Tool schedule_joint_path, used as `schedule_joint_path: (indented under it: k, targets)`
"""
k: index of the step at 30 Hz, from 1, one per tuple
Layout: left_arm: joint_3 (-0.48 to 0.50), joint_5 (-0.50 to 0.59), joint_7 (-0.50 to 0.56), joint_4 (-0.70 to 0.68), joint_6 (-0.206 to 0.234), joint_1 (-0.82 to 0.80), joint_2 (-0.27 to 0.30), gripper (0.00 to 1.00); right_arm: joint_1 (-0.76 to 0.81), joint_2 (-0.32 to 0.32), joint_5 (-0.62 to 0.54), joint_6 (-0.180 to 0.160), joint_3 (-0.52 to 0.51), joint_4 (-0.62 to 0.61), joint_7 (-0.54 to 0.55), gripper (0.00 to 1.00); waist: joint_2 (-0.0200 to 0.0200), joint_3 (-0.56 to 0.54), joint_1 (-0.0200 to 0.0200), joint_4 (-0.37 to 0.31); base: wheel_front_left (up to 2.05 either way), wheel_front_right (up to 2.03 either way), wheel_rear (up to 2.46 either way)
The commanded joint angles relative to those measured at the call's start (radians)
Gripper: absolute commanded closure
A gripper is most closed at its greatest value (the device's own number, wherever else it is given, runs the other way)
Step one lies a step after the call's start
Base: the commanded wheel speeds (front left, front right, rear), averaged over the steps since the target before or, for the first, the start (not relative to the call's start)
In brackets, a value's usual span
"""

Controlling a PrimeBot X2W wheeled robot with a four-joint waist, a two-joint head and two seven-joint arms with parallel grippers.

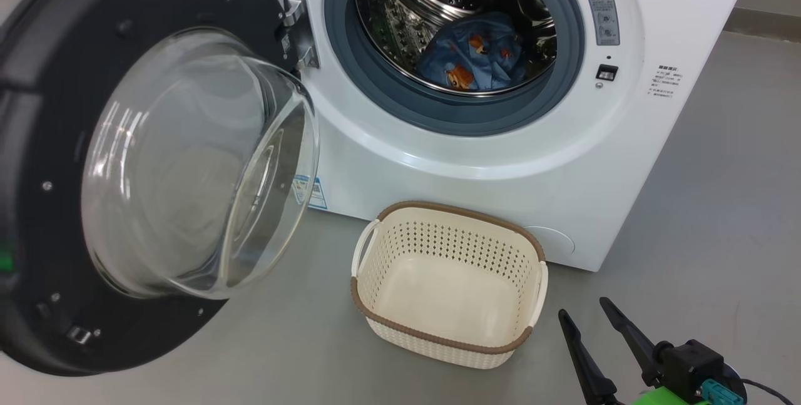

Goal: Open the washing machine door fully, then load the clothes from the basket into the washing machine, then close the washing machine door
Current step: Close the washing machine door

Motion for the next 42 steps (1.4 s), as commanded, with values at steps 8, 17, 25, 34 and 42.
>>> schedule_joint_path:
  k: [8,17,25,34,42]
  targets:
    - [-0.041,-0.008,0.152,-0.318,0.116,0.12,-0.082,1.0,0.001,0.002,-0.006,0.002,0.017,-0.025,-0.012,0.0,-0.0001,-0.004,0.0,0.006,0.0,0.0,0.0]
    - [-0.101,-0.008,0.337,-0.741,0.283,0.292,-0.192,1.0,-0.003,0.009,-0.008,0.002,0.011,-0.025,-0.012,0.0,-0.0001,-0.002,0.0,0.0,0.0,0.0,0.0]
    - [-0.135,-0.041,0.388,-0.931,0.349,0.341,-0.28,1.0,-0.013,0.016,-0.007,0.002,0.018,-0.025,-0.012,0.0,-0.0001,0.008,0.0,-0.011,0.0,0.0,0.0]
    - [-0.175,-0.079,0.347,-0.947,0.341,0.347,-0.316,1.0,-0.022,0.021,-0.004,0.002,0.019,-0.024,-0.012,0.0,-0.0001,0.018,0.0,-0.068,0.0,0.0,0.0]
    - [-0.2,-0.14,0.266,-0.902,0.305,0.32,-0.323,1.0,-0.027,0.027,-0.004,0.002,0.019,-0.023,-0.012,0.0,-0.0001,0.026,0.0,-0.136,0.0,0.0,0.0]
